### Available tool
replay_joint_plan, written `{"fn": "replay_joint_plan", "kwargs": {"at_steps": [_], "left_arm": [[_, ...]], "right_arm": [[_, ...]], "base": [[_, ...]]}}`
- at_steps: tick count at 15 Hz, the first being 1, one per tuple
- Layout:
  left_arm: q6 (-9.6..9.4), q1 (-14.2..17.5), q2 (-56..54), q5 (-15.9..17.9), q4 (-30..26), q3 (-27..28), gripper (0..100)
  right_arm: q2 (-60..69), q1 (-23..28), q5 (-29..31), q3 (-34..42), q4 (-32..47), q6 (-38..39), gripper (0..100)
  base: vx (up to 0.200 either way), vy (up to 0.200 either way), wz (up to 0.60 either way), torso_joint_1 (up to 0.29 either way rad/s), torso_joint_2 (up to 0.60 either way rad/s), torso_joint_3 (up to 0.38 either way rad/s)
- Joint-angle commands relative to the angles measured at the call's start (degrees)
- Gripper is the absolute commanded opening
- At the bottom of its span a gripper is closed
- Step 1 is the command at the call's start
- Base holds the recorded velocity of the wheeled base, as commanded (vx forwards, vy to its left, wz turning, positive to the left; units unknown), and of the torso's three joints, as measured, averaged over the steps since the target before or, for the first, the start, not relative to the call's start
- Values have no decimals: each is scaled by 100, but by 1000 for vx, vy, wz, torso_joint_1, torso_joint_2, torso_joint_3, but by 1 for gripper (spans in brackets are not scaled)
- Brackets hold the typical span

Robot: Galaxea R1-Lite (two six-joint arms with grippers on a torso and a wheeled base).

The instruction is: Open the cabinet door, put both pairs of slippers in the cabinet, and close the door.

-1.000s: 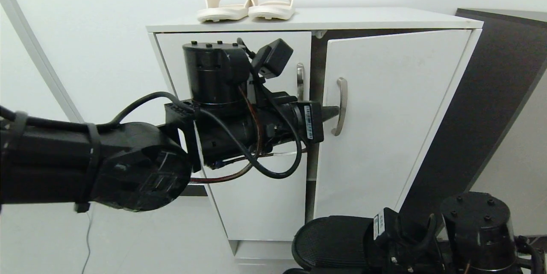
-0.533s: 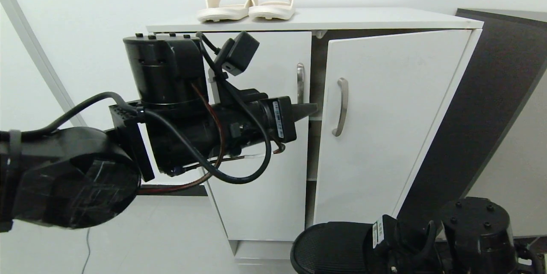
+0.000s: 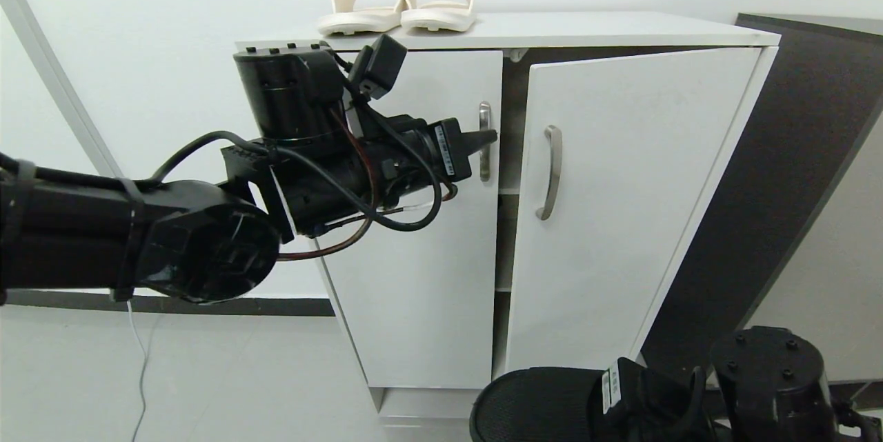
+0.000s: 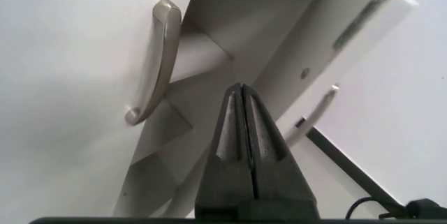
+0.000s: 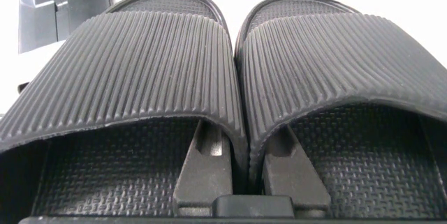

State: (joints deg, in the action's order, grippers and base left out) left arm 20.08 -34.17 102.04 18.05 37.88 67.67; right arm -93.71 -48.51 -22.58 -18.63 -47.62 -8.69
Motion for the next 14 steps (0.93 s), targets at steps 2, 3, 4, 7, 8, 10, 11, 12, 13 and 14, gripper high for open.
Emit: {"fn": "replay_joint_plan", "kwargs": {"at_steps": [2,3,4,7,8,10,11,12,13,14], "left_arm": [[-4,-28,343,111,62,229,0],[5,-28,475,111,115,387,0],[5,-28,510,111,115,431,0],[75,-28,792,102,124,792,0],[75,-28,853,102,115,844,0],[75,-37,941,102,124,915,0],[75,-37,994,102,124,976,0],[75,-37,1055,84,124,1011,0],[75,-46,1108,75,141,1029,0],[75,-46,1117,75,167,1029,0]], "right_arm": [[11,-10,-1,8,-2,-1,0],[11,-10,-1,8,-2,-1,0],[11,-19,-1,8,-2,-1,0],[-25,-54,8,8,-11,-1,0],[-25,-71,8,8,-11,-1,0],[-33,-98,16,8,-11,-1,0],[-33,-115,25,8,-11,-1,0],[-16,-150,16,35,-11,-1,0],[19,-194,-1,105,-11,-1,0],[37,-256,-10,166,-28,-1,0]], "base": [[0,0,0,0,0,0],[0,0,0,0,0,0],[0,0,0,0,0,0],[0,0,0,0,0,0],[0,0,0,0,0,0],[0,0,0,0,0,0],[0,0,0,0,0,0],[-200,0,0,2,12,2],[-200,0,0,17,2,2],[-200,0,0,7,2,-2]]}}
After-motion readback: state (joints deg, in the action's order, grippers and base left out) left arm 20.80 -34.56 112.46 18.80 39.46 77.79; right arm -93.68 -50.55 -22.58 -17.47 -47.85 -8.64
